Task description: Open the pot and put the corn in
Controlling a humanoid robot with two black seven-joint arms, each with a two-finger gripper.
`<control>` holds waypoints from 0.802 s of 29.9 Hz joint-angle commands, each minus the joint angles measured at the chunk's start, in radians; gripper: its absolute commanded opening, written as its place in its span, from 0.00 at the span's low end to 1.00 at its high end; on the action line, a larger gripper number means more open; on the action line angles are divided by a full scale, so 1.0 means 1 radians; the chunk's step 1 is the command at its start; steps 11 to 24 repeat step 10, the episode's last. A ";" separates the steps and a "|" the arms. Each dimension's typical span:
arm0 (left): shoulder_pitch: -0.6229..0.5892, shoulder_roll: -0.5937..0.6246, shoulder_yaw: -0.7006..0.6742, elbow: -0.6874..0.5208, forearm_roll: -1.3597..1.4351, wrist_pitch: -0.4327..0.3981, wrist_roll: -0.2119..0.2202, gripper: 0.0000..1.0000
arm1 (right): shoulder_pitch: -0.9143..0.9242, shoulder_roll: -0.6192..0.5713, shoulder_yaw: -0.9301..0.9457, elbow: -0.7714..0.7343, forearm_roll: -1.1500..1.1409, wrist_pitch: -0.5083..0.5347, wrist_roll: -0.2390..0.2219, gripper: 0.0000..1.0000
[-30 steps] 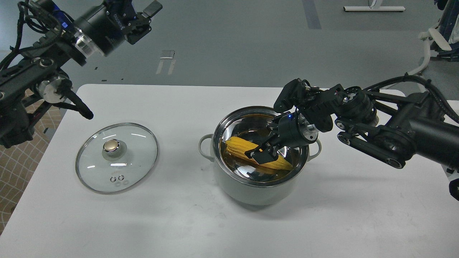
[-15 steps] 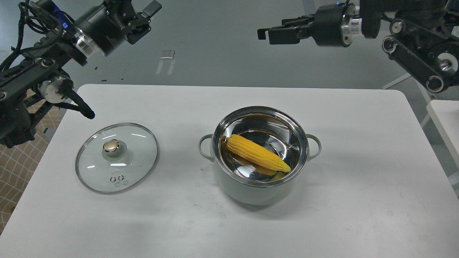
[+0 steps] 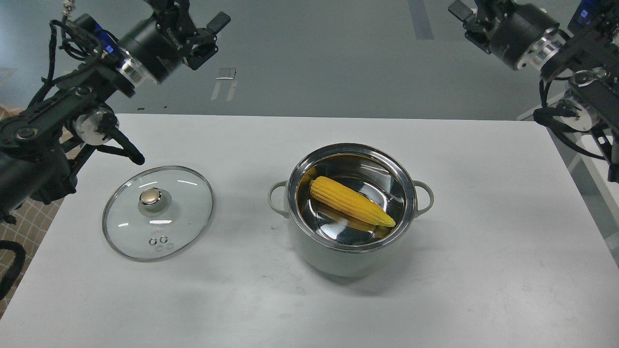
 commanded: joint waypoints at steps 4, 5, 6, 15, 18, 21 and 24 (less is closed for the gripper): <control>0.046 -0.097 -0.073 0.129 -0.017 -0.008 0.000 0.98 | -0.146 0.059 0.207 -0.006 0.072 -0.002 0.000 1.00; 0.047 -0.106 -0.079 0.139 -0.024 -0.008 0.000 0.98 | -0.152 0.066 0.214 -0.006 0.072 -0.001 0.000 1.00; 0.047 -0.115 -0.082 0.152 -0.030 -0.008 0.000 0.98 | -0.158 0.069 0.217 -0.006 0.072 -0.001 0.000 1.00; 0.063 -0.152 -0.085 0.219 -0.057 -0.008 0.000 0.98 | -0.185 0.076 0.221 -0.004 0.073 0.001 0.000 1.00; 0.063 -0.152 -0.085 0.219 -0.057 -0.008 0.000 0.98 | -0.185 0.076 0.221 -0.004 0.073 0.001 0.000 1.00; 0.063 -0.152 -0.085 0.219 -0.057 -0.008 0.000 0.98 | -0.185 0.076 0.221 -0.004 0.073 0.001 0.000 1.00; 0.063 -0.152 -0.085 0.219 -0.057 -0.008 0.000 0.98 | -0.185 0.076 0.221 -0.004 0.073 0.001 0.000 1.00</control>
